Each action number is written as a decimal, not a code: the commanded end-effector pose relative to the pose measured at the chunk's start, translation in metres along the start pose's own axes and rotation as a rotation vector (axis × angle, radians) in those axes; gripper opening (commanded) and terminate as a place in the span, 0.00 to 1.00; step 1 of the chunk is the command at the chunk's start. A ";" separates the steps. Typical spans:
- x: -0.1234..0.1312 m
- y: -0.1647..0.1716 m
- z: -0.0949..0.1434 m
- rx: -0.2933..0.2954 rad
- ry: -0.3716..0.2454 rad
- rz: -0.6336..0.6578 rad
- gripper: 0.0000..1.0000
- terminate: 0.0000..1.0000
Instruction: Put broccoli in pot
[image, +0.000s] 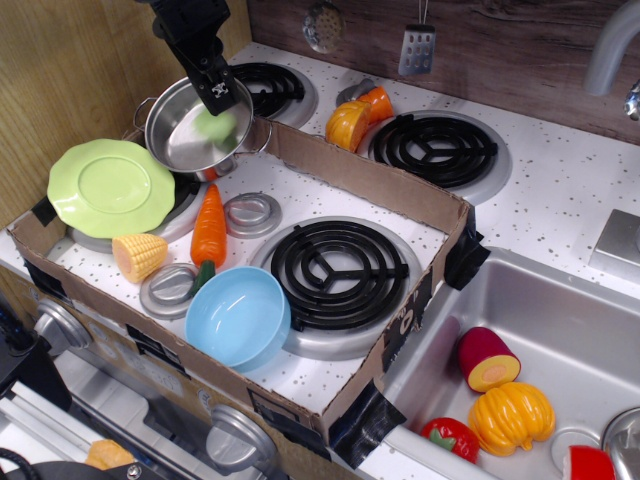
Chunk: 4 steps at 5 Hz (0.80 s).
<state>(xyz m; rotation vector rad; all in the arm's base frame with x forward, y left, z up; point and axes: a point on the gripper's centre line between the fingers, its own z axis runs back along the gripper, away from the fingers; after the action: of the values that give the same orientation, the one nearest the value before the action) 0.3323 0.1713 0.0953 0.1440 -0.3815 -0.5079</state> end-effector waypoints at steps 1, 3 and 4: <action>0.024 -0.005 0.038 0.059 0.051 -0.021 1.00 0.00; 0.040 -0.026 0.065 0.059 0.088 -0.008 1.00 0.00; 0.040 -0.026 0.065 0.059 0.088 -0.008 1.00 0.00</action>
<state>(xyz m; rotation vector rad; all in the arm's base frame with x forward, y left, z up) 0.3189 0.1326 0.1407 0.1925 -0.2625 -0.4937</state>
